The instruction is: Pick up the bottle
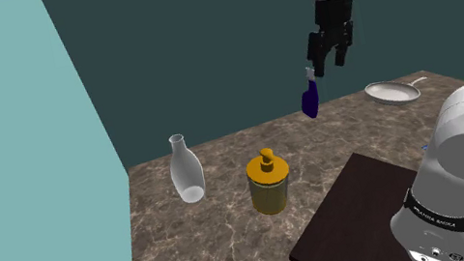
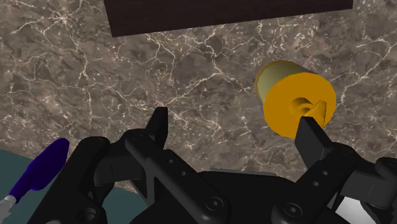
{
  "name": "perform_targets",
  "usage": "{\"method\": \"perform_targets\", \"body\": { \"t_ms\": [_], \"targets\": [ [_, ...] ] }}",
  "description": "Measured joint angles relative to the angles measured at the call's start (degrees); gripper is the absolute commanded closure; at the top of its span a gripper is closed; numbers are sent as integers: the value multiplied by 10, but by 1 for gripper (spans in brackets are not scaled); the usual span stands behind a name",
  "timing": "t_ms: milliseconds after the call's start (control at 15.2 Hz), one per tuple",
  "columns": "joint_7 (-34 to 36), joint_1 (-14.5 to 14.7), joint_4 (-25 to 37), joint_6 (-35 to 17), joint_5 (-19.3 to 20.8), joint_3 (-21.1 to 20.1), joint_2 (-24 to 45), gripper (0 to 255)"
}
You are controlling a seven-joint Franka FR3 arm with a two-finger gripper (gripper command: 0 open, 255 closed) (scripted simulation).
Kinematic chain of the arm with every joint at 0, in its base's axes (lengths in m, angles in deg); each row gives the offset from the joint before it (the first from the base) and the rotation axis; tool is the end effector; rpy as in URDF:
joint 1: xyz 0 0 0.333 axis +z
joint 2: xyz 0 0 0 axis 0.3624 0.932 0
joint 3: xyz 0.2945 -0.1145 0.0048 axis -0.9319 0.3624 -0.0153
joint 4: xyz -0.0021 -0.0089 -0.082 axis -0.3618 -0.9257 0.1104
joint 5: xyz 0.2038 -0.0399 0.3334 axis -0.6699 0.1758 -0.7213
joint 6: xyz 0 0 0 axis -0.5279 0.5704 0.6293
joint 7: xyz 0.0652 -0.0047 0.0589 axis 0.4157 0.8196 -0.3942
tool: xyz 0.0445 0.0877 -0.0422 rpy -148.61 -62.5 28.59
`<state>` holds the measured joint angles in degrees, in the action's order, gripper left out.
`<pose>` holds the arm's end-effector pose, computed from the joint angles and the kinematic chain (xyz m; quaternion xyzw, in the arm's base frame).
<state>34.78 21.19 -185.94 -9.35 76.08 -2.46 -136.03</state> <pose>0.2960 -0.0281 0.5571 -0.9964 0.0812 0.0241 0.0100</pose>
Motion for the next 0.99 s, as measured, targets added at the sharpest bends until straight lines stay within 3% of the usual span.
{"method": "perform_targets", "body": {
  "t_ms": [264,990],
  "targets": [
    [17,7,3,-30,-11,-14,33,0],
    [110,36,83,-159,-48,-88,238,0]
  ]
}}
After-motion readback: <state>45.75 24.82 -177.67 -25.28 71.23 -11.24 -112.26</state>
